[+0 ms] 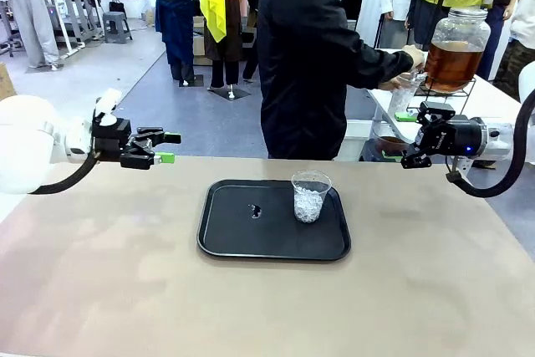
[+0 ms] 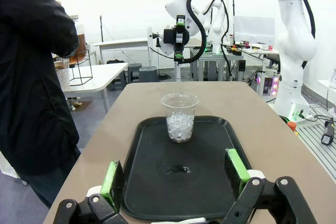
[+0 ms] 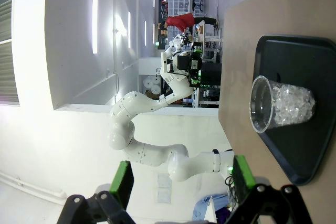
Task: Pour the drink into the iced cup.
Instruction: Pick up the iced cup indicated by the human and present it to them.
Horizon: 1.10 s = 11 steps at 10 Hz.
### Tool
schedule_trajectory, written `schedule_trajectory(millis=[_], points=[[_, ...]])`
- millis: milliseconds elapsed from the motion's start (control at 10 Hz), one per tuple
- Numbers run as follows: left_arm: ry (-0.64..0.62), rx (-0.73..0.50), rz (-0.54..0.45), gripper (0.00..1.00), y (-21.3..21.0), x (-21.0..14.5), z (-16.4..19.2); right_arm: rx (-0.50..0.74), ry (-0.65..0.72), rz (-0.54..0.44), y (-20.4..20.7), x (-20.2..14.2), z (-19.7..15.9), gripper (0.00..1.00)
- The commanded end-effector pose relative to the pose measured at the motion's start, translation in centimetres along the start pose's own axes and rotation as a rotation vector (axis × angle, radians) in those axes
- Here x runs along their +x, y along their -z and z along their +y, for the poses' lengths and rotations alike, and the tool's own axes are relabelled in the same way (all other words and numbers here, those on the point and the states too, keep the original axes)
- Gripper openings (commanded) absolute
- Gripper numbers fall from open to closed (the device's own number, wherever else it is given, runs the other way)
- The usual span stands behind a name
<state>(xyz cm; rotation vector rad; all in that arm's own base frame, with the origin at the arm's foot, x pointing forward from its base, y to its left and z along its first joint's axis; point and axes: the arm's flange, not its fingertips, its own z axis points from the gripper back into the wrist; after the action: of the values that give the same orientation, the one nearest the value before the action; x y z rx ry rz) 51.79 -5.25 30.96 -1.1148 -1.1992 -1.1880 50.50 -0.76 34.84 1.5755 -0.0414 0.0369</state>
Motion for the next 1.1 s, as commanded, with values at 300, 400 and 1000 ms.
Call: schedule_trajectory(millis=[300,400,1000], points=[[0.003,0.010,-0.006,1.00,0.22,0.27,0.04,-0.003,-0.004,-0.003,0.14,0.00,0.18,1.00],[0.003,0.010,-0.006,1.00,0.22,0.27,0.04,-0.003,-0.004,-0.003,0.14,0.00,0.18,1.00],[0.003,0.010,-0.006,1.00,0.22,0.27,0.04,-0.003,-0.004,-0.003,0.14,0.00,0.18,1.00]])
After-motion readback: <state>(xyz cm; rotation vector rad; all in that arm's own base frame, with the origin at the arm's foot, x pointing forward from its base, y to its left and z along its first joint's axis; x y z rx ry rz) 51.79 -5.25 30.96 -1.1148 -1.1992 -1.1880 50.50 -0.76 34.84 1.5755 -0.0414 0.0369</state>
